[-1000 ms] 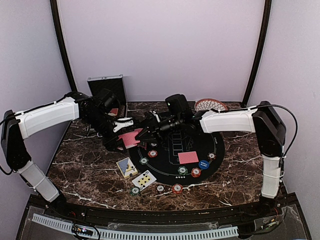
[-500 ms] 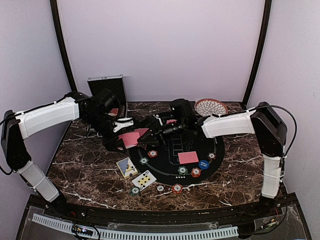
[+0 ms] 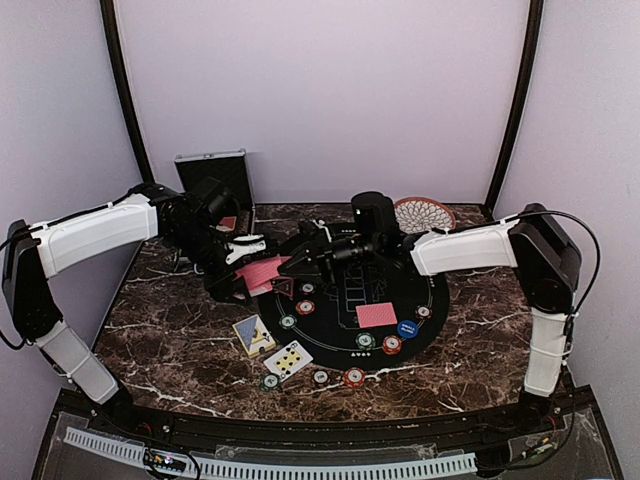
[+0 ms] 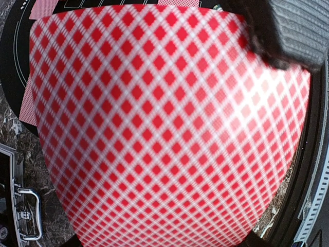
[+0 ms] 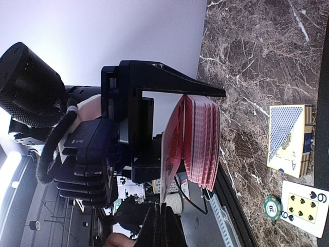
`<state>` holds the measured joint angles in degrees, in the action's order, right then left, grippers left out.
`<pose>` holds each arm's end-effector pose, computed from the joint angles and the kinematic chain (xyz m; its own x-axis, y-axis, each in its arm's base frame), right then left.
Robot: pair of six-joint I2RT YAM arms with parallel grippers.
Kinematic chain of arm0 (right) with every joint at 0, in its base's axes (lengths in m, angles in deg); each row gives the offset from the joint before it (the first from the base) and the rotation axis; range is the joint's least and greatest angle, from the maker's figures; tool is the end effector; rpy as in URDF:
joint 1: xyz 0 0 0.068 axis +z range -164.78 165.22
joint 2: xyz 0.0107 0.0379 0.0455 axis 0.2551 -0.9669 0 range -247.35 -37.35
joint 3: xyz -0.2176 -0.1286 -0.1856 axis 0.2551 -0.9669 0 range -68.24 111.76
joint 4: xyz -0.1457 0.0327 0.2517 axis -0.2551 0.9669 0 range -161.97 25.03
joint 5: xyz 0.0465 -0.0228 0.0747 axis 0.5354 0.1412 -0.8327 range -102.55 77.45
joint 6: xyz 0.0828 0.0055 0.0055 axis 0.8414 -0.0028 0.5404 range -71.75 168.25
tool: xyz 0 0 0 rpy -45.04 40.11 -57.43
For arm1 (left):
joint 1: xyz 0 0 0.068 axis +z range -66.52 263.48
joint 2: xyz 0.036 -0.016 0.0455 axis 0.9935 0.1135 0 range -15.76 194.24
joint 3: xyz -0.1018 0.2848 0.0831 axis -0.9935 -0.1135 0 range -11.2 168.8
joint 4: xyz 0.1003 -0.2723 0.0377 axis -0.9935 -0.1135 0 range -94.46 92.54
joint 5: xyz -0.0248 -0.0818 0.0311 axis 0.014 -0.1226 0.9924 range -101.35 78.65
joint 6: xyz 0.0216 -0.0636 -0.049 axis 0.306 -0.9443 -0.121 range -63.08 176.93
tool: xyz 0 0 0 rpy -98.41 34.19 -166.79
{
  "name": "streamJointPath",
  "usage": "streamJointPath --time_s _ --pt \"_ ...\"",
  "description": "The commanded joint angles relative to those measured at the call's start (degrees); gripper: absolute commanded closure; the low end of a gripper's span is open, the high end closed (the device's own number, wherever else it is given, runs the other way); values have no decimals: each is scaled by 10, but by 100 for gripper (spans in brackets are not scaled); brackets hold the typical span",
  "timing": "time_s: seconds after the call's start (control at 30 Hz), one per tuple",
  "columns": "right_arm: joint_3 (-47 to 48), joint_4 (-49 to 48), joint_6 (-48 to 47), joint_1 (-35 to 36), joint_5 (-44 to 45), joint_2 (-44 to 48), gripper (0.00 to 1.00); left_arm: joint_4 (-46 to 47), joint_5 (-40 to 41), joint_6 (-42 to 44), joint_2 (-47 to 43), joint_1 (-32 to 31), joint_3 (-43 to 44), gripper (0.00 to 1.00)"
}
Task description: Distribute texas hold em gaming equipment
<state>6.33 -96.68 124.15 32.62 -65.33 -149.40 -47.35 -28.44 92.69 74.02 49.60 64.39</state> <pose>0.3007 0.4123 0.2494 -0.9781 -0.1969 -0.0669 -0.0915 0.1184 0.9887 0.2917 -0.2217 0.2806 -0.2320 0.8287 -0.5093 0.9553 0.2927 0.0412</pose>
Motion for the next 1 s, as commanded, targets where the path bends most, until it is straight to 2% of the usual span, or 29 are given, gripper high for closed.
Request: streamJointPath --time_s 0.0,0.17,0.37,0.5,0.73,0.97 --pt "-1 -21 -3 -2 0 16 100 -11 -7 7 -13 6 -8 100" --pt "-2 -19 -6 -1 3 15 100 -11 -11 6 -13 6 -7 100" --pt "-12 115 -102 -26 21 44 100 -13 -10 8 -15 7 -8 100" --pt "-59 141 -128 -61 20 83 100 -16 -10 9 -16 8 -11 100" --pt "-129 280 -217 -115 31 164 100 -18 -11 11 -16 11 -13 100" --pt "-224 351 -273 -166 47 224 100 -20 -19 10 -13 12 -8 100"
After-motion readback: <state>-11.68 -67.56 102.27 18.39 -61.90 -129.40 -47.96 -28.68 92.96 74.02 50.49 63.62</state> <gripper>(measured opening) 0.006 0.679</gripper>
